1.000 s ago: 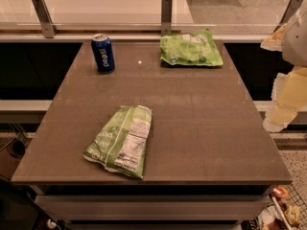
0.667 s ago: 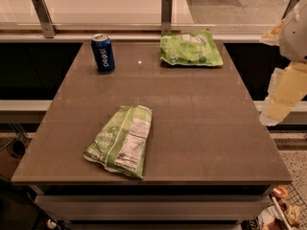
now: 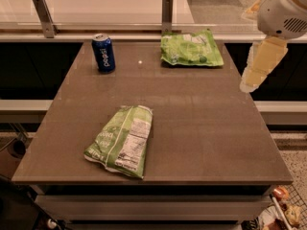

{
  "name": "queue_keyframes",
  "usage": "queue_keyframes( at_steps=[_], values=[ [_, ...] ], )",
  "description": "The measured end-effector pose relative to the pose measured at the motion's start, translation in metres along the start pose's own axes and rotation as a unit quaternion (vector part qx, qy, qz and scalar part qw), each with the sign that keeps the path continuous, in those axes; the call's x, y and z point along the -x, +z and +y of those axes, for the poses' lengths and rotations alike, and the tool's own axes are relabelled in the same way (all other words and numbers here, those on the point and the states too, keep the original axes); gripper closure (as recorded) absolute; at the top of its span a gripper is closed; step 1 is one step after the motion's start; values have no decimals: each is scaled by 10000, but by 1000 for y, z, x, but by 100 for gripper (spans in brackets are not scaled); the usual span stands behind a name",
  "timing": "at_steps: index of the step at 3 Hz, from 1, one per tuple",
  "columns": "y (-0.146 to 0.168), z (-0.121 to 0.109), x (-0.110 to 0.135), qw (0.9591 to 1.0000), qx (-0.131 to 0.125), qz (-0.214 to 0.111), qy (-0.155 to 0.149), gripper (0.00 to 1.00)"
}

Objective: Move green rice chip bag near green jalapeno chip bag

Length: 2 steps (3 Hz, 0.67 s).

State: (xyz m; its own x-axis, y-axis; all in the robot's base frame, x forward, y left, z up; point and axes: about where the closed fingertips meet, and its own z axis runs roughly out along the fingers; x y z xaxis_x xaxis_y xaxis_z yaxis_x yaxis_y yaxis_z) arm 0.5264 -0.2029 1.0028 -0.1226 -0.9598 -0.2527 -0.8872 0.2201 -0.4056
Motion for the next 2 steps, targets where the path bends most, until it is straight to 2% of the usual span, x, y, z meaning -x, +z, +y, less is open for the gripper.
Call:
queue_keyframes(
  at_steps=[1,2],
  values=[
    [25,-42,6,9996,-147,-236,-1,0],
    [56,-78,8,9985,-258,-468,126,0]
  ],
)
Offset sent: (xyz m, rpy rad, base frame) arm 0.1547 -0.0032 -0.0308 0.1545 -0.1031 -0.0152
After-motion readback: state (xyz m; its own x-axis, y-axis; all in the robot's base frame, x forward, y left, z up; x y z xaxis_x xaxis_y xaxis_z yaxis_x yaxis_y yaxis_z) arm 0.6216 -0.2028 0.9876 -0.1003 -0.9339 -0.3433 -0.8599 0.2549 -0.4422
